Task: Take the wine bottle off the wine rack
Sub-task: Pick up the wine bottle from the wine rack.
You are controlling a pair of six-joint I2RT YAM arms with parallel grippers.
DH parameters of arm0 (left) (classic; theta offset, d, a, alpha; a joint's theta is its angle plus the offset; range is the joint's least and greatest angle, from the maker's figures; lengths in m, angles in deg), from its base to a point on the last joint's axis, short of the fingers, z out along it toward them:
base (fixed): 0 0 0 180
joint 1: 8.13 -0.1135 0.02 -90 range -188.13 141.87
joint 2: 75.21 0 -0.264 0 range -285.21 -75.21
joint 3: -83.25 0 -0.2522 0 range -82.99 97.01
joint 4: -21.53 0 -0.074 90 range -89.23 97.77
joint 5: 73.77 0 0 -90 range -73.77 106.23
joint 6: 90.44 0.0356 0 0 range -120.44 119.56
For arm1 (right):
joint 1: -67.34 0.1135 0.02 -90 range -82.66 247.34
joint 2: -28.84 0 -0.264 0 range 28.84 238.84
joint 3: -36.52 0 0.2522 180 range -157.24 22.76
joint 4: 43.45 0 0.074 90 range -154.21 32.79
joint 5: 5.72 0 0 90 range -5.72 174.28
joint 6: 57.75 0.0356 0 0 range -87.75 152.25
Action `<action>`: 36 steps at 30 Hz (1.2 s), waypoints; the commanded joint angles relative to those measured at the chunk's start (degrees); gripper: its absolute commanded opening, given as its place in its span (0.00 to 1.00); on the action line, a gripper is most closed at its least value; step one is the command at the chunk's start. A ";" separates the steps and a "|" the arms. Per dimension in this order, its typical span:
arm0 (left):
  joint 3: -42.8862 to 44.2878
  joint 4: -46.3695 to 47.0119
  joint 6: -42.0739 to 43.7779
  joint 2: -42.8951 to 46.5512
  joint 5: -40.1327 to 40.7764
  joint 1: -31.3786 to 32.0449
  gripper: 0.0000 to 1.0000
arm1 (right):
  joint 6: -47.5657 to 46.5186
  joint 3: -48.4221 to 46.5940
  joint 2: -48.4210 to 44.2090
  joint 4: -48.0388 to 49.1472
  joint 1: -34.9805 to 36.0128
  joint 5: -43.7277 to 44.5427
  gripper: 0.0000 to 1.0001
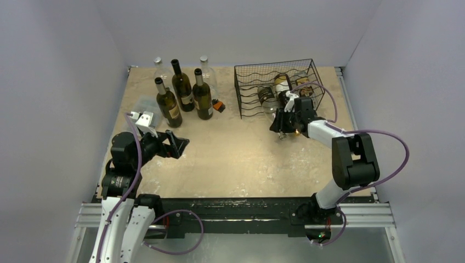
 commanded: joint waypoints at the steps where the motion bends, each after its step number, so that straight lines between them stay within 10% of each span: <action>1: 0.06 1.06 0.87 0.41 0.39 -0.45 1.00 | -0.01 2.99 -4.70 4.36 0.11 -5.65 0.00; 36: -0.03 1.09 1.13 1.55 0.63 -0.45 1.00 | -1.97 15.33 -30.85 -0.41 -5.68 -14.37 0.00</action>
